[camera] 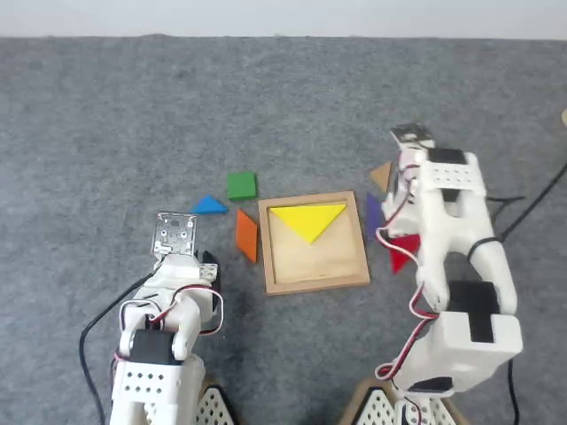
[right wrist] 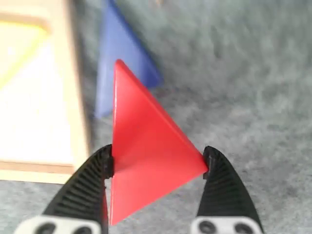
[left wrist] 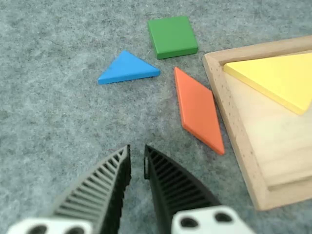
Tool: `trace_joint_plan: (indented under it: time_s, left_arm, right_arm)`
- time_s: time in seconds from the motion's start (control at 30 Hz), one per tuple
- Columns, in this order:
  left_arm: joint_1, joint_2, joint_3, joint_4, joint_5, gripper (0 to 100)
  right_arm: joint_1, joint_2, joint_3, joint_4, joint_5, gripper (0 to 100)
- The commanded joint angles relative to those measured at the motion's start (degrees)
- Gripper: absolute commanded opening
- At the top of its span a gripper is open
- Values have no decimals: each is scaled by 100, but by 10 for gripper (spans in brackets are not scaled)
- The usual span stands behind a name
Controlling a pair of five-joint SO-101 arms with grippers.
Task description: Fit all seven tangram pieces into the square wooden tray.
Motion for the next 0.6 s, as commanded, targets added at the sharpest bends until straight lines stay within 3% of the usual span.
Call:
trace_joint_plan:
  time_s: [0.0, 0.47, 0.57]
  left_arm:
    - [-44, -79, -101, 18, 35, 54]
    - [-44, -79, -101, 18, 35, 54]
    - [-44, -79, -101, 18, 35, 54]
  right_arm:
    - [-409, -127, -580, 259, -193, 50]
    - [-2220, -127, -879, 347, -519, 48]
    - [-2571, -84, -888, 224, -1011, 47]
